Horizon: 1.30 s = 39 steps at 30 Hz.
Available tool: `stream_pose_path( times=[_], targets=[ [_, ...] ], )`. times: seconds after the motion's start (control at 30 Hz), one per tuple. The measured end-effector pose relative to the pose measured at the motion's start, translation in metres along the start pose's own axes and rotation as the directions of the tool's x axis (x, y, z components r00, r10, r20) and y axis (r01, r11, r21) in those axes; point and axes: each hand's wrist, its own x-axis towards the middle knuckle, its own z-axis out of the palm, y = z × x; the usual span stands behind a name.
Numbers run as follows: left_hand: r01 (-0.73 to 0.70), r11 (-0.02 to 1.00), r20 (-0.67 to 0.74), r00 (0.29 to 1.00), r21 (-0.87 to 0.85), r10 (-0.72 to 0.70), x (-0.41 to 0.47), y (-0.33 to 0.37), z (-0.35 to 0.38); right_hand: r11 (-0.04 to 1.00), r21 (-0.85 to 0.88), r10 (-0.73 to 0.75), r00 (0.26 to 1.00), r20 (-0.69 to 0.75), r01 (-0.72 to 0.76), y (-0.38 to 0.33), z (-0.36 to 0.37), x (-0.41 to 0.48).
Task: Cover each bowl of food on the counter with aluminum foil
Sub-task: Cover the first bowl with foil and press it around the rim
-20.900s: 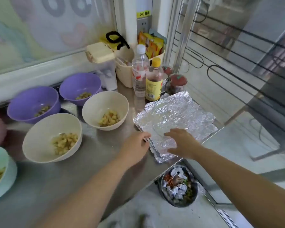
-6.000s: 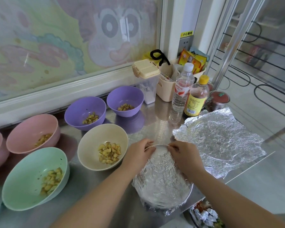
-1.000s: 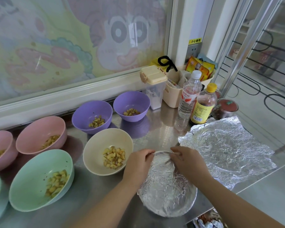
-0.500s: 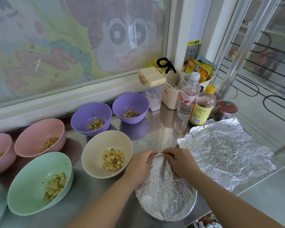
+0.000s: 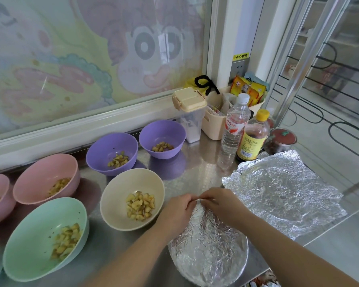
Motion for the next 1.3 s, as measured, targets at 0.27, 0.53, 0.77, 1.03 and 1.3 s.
stream_pose_path(
  times=[0.27,0.53,0.77,1.03,1.3],
  targets=[
    [0.069,0.996,-0.058,0.996,-0.058,-0.072,-0.003,0.001,0.001,1.0,0.017,0.011,0.998,-0.062,-0.01,0.003,0.004,0.0],
    [0.06,0.996,-0.004,0.998,-0.071,-0.06,0.003,0.005,0.0,0.999,-0.03,-0.03,0.983,-0.181,0.025,0.005,0.008,-0.011],
    [0.071,0.996,-0.179,0.981,-0.05,-0.079,-0.008,-0.002,-0.006,0.968,0.029,0.248,0.939,-0.24,-0.248,0.016,-0.003,-0.028],
    [0.052,0.994,-0.267,0.961,-0.093,-0.075,-0.015,0.004,0.001,0.996,0.028,0.087,0.987,-0.136,-0.084,0.008,-0.003,-0.008],
    [0.069,0.989,-0.166,0.982,-0.134,-0.091,-0.006,-0.003,-0.002,0.995,0.077,0.079,0.988,-0.134,-0.07,0.013,0.004,-0.006]
  ],
)
